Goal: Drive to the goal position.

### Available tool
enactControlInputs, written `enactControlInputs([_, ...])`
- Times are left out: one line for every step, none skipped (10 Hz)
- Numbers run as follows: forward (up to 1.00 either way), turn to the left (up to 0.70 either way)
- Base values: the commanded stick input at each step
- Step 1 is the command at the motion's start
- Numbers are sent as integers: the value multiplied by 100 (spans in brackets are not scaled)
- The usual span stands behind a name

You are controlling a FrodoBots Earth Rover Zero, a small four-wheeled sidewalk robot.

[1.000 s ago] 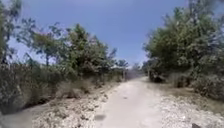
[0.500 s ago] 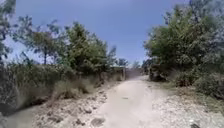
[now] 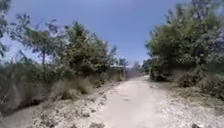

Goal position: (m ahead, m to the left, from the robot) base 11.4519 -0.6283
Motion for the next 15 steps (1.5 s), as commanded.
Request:
enactControlInputs([30, 0])
enactControlInputs([30, 0])
enactControlInputs([30, 0])
enactControlInputs([30, 0])
enactControlInputs([30, 0])
enactControlInputs([30, 0])
enactControlInputs([30, 0])
enactControlInputs([30, 0])
enactControlInputs([30, 0])
enactControlInputs([30, 0])
enactControlInputs([30, 0])
enactControlInputs([30, 0])
enactControlInputs([30, 0])
enactControlInputs([30, 0])
enactControlInputs([30, 0])
